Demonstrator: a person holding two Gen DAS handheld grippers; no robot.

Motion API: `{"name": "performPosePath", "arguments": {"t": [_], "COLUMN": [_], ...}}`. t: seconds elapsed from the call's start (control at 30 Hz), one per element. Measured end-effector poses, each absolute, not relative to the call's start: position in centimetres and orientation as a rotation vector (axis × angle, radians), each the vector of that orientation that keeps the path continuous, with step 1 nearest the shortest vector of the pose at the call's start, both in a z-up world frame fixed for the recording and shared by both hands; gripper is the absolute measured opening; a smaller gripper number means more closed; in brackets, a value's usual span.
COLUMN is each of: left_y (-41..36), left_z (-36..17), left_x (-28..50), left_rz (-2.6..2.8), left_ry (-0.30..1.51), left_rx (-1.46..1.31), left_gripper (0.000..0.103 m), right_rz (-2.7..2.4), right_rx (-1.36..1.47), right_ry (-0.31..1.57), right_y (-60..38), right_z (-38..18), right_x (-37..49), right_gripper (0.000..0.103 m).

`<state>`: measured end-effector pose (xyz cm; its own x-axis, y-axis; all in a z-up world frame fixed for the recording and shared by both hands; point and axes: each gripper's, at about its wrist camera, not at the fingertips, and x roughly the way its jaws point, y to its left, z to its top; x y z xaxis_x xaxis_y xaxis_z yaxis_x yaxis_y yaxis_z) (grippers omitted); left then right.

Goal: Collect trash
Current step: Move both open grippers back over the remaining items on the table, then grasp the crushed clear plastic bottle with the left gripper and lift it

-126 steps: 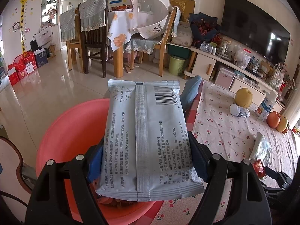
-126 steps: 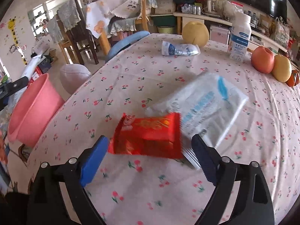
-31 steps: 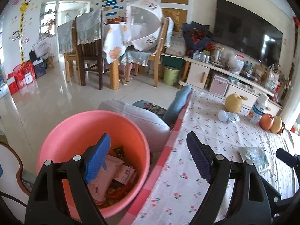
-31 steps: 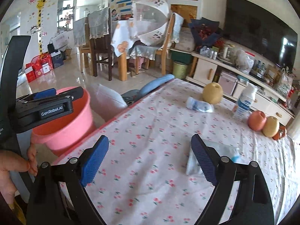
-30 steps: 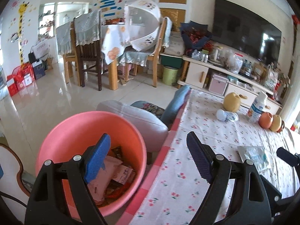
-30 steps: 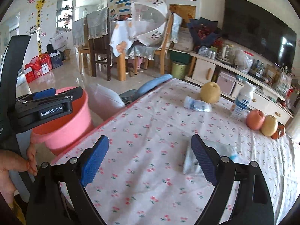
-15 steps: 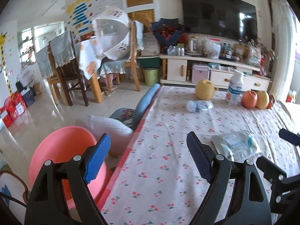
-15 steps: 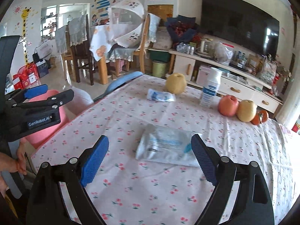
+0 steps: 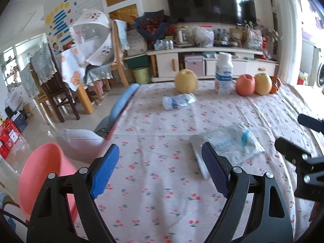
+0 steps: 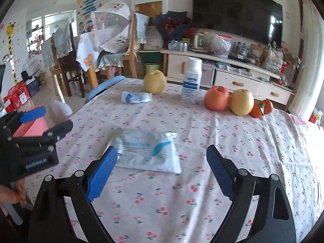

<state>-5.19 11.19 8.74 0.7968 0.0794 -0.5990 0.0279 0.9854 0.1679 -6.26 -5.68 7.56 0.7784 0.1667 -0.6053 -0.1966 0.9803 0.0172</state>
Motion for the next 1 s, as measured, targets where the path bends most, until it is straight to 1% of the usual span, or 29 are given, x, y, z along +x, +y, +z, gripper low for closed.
{"name": "performPosePath", "arguments": {"t": [0.43,0.63,0.8,1.0], "left_y": [5.4,3.6,3.9,6.1], "left_z": [5.2,3.9,4.5,6.3], "left_x": [-3.6,-3.0,-2.0,1.5], "left_rz": [-0.117,-0.192,-0.211,-0.169], "left_ry": [0.751,0.799,0.799,0.79], "left_rx": [0.157,0.117,0.069,-0.014], "left_gripper": [0.084,0.084,0.084,0.084], "right_rz": [0.126,0.106,0.12,0.141], "right_rx": [-0.022,-0.017,0.091,0.175], "right_ry": [0.65,0.661,0.729,0.793], "right_y": [-10.0,-11.3,-13.5,-15.3], "right_z": [6.8,6.9,6.5,6.0], "right_x": [-5.7,-5.0,-3.7,-2.3], "right_gripper": [0.089,0.091,0.091,0.091]}}
